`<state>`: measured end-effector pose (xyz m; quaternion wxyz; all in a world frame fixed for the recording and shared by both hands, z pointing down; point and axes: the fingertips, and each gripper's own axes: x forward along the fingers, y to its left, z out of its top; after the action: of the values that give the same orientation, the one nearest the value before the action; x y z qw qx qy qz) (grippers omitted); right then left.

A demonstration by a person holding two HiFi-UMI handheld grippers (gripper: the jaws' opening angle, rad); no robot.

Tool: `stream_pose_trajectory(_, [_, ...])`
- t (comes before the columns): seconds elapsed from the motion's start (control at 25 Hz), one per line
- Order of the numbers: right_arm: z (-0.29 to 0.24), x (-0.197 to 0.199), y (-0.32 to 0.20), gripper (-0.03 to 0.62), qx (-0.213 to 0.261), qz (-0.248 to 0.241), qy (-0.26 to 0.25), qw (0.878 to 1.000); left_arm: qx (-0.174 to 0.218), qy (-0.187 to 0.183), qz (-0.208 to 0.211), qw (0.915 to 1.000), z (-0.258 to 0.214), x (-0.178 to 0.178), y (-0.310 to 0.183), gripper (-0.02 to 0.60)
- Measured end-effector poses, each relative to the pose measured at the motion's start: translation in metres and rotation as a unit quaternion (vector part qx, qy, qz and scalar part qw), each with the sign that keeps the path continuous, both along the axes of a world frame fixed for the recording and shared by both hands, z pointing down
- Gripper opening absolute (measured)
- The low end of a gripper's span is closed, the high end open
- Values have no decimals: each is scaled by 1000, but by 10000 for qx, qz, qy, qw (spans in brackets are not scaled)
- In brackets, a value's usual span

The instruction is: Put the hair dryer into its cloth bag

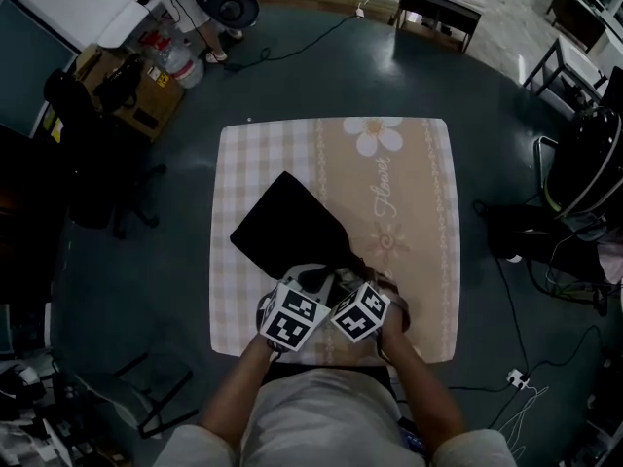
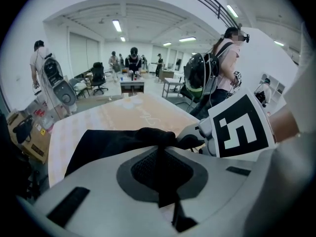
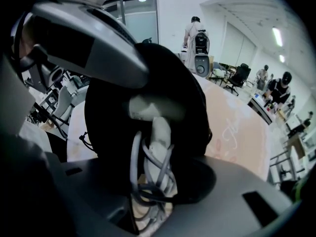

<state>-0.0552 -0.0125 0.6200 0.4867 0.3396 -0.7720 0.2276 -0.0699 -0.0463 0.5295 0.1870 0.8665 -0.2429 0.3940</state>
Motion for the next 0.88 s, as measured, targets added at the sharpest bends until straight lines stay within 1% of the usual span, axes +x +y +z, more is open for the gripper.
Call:
stream_pose_trajectory(0.28, [0, -4, -4, 189, -30, 31, -75, 10000, 4, 66, 33, 10000, -3, 0, -1, 12])
stream_pose_trajectory(0.52, [0, -8, -5, 189, -33, 26, -208, 9998, -51, 387, -48, 9992, -1, -5, -3, 12])
stream_pose_trajectory(0.8, [0, -9, -5, 187, -34, 18, -225, 9997, 82, 416, -27, 9991, 3, -10, 0, 12])
stream_pose_trajectory(0.88, [0, -10, -6, 186, -41, 13, -239, 9997, 240, 411, -16, 9989, 1, -11, 0, 14])
